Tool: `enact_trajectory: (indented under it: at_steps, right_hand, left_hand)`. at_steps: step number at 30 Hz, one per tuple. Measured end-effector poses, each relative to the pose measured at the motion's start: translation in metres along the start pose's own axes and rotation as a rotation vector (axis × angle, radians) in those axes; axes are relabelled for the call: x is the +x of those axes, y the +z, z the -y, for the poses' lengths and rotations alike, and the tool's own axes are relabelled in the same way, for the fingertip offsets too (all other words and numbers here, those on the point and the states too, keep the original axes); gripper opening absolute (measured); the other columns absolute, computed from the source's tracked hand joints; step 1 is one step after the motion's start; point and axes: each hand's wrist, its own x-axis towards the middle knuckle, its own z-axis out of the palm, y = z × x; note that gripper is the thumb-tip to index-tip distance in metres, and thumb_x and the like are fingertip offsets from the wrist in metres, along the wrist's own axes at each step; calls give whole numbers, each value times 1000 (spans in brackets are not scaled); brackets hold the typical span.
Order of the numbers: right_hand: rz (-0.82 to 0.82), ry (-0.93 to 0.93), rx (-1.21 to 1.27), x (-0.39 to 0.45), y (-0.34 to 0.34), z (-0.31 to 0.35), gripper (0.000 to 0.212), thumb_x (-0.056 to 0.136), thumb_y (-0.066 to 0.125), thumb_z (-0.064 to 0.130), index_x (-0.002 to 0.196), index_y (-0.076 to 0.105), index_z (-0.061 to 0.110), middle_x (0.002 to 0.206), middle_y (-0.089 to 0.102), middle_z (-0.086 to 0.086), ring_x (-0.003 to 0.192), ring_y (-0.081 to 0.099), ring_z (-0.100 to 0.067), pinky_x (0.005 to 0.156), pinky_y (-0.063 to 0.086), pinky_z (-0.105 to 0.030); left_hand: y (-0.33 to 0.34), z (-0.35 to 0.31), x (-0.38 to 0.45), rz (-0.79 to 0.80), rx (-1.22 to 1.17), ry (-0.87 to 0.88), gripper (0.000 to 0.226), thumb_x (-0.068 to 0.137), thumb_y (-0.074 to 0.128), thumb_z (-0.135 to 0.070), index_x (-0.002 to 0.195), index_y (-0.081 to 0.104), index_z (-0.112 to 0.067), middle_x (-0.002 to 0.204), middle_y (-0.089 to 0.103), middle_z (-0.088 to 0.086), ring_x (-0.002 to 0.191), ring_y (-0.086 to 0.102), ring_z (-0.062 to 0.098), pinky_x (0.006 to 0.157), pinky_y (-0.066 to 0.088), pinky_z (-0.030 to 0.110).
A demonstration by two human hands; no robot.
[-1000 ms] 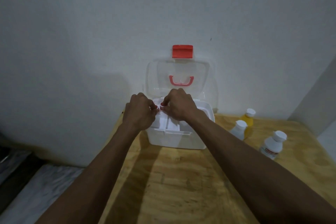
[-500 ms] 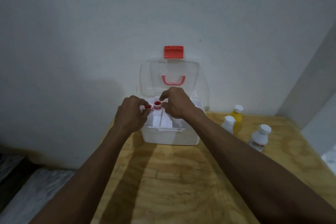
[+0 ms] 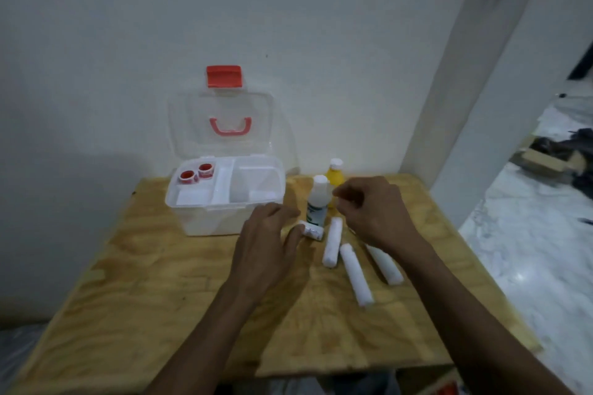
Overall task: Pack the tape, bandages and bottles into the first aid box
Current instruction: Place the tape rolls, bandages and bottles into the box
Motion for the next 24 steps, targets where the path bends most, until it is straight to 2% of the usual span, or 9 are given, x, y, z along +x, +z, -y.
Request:
enact_trajectory:
  at_steps: [3,5,8,11,13,15,20,22,24]
  right_hand:
    - [76,130,-98,-20,12,-29,21,83,70,20,103,75,15,103,73,-5,90,67,-19,68,46,-18]
    - [157,188,-142,-32,21,-40,31,83,71,27,110,70,13,108,68,-8,96,65,-22,76,49,-28]
    - [194,224,-157,-44,31,-46,35,85,66,34,112,64,11,109,64,-10,100,60,-25,73,44,-29]
    - [217,204,-201,-47,40,-49,36,83,66,36,105,60,8,106,61,-12,97,59,-28,66,35,-27]
    - [220,207,-210,-46,43,-52,38,82,67,38,104,60,8,104,60,-12,96,60,-28,67,34,-27]
    - [215,206,-227,-45,46,-54,37,84,64,40,101,61,7,102,60,-11,94,60,-28,66,33,-27]
    - [183,230,-158,-44,40,-54,32,82,64,36,93,65,6,92,62,-8,90,61,-23,65,42,-29]
    - [147,238,-101,-45,34,-49,29,80,66,35,89,69,7,85,67,-5,84,64,-20,64,47,-29]
    - [117,231,-21,-44,25,-38,29,77,70,36,95,73,12,89,72,-2,84,65,-15,67,50,-26]
  left_hand:
    - [23,-7,1,88,21,25,18,88,60,-22,103,70,-20,105,67,1,99,56,21,82,49,38]
    - [33,-9,4,156,89,-4,21,90,57,-19,108,68,-19,112,66,1,106,53,23,84,47,42]
    - [42,-10,8,234,171,-53,25,93,53,-21,116,63,-19,121,64,1,115,48,24,89,45,43]
    - [47,-9,9,293,283,-45,33,87,61,-22,119,61,-20,125,61,0,118,46,24,91,45,43]
    - [51,-8,9,325,399,-16,39,83,65,-24,121,59,-22,126,59,-2,118,45,25,90,45,41]
    - [55,-5,9,319,452,-6,34,86,62,-24,120,60,-24,122,59,-2,115,45,24,90,44,39]
    - [56,-4,5,278,325,-49,23,90,58,-20,112,64,-19,114,62,1,107,50,23,84,44,36]
    - [49,-4,-1,253,194,-58,17,89,61,-21,105,66,-18,105,64,3,97,51,20,78,44,32]
    - [37,-5,-8,210,54,-56,18,89,62,-26,103,67,-16,99,64,-1,90,51,16,72,40,27]
